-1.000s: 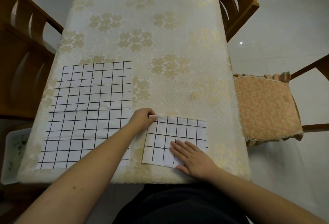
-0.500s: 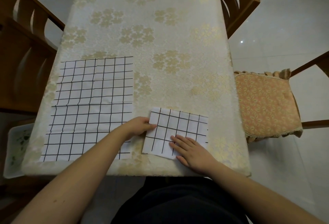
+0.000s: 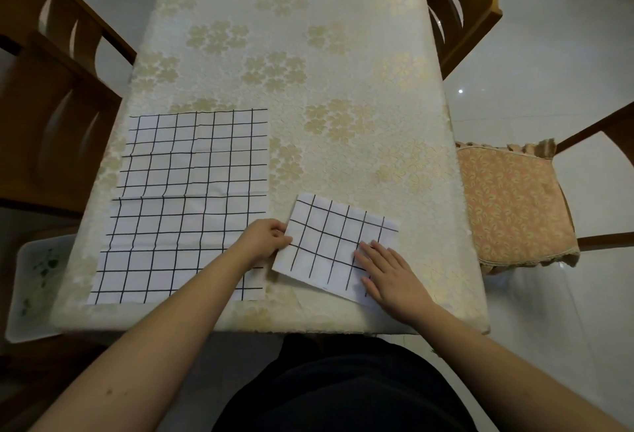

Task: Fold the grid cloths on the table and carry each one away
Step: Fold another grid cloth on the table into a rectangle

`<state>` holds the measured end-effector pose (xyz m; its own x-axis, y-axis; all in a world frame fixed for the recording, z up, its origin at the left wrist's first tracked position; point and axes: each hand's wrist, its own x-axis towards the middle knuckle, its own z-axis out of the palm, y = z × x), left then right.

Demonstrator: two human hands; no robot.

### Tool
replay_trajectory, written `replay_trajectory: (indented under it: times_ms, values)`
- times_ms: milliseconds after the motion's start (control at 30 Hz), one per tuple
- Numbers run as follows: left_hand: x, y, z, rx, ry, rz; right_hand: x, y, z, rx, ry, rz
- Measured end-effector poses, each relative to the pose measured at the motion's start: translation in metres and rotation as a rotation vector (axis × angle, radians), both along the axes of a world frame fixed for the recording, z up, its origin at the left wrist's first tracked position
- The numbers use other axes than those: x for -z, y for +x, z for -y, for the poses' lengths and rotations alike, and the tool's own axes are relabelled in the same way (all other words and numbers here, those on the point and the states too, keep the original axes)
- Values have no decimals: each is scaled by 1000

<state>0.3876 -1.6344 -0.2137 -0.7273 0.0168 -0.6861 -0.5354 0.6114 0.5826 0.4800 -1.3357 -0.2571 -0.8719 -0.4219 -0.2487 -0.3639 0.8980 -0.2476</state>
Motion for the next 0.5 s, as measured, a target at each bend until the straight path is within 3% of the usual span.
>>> replay_trajectory:
  times_ms: [267, 500]
  values:
    - [-16, -13, -2, -18, -69, -116, -3, 6, 9, 14, -17, 33]
    - [-36, -14, -8, 11, -16, -167, -7, 1, 14, 49, -81, 28]
